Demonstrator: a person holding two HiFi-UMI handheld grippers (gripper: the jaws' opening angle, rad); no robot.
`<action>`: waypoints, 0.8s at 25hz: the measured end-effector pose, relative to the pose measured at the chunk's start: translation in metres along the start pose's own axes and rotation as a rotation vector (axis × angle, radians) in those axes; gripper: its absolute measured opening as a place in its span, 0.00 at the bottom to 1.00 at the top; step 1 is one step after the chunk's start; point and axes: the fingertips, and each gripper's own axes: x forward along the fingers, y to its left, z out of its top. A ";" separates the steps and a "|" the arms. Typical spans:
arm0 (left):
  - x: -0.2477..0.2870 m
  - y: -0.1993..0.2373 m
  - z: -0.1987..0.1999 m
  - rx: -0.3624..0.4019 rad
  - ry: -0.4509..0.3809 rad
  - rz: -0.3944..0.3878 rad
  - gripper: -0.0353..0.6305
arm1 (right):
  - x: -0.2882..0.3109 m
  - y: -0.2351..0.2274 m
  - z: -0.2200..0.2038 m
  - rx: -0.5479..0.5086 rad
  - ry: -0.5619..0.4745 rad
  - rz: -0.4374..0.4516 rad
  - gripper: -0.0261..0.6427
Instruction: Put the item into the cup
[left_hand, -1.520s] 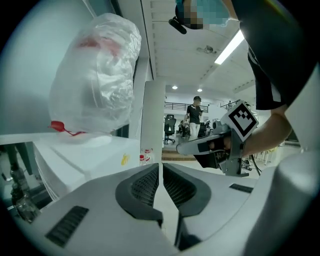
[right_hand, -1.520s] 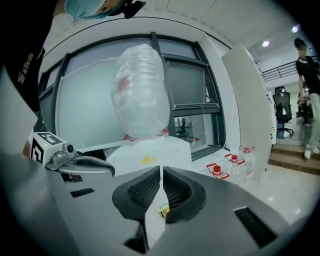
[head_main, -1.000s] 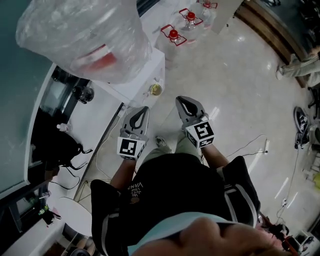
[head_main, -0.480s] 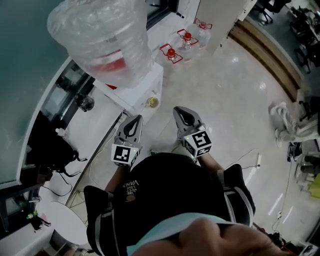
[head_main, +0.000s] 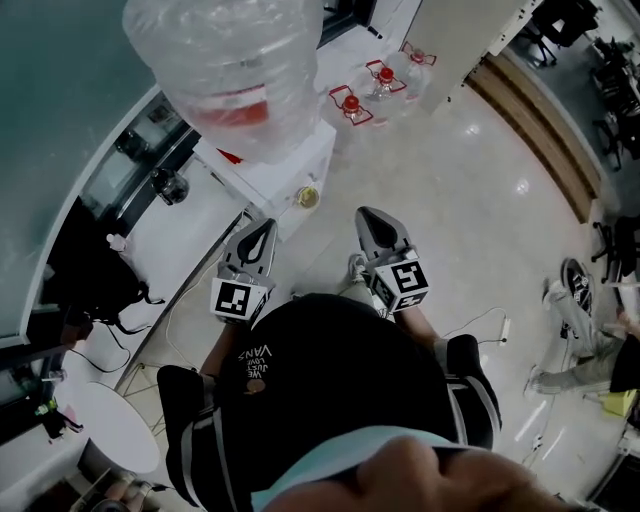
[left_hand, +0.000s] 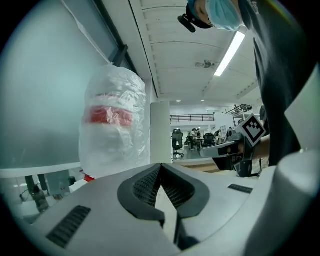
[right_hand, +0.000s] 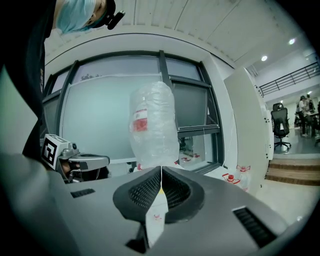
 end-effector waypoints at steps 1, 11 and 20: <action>0.000 0.002 0.002 0.007 -0.003 0.003 0.08 | 0.001 -0.001 0.001 0.000 -0.005 0.000 0.11; 0.002 0.009 0.006 0.013 -0.002 0.014 0.08 | 0.014 -0.003 0.003 0.030 -0.011 0.007 0.10; 0.004 0.003 0.003 0.018 0.001 0.003 0.08 | 0.013 -0.002 0.002 0.032 -0.018 0.018 0.10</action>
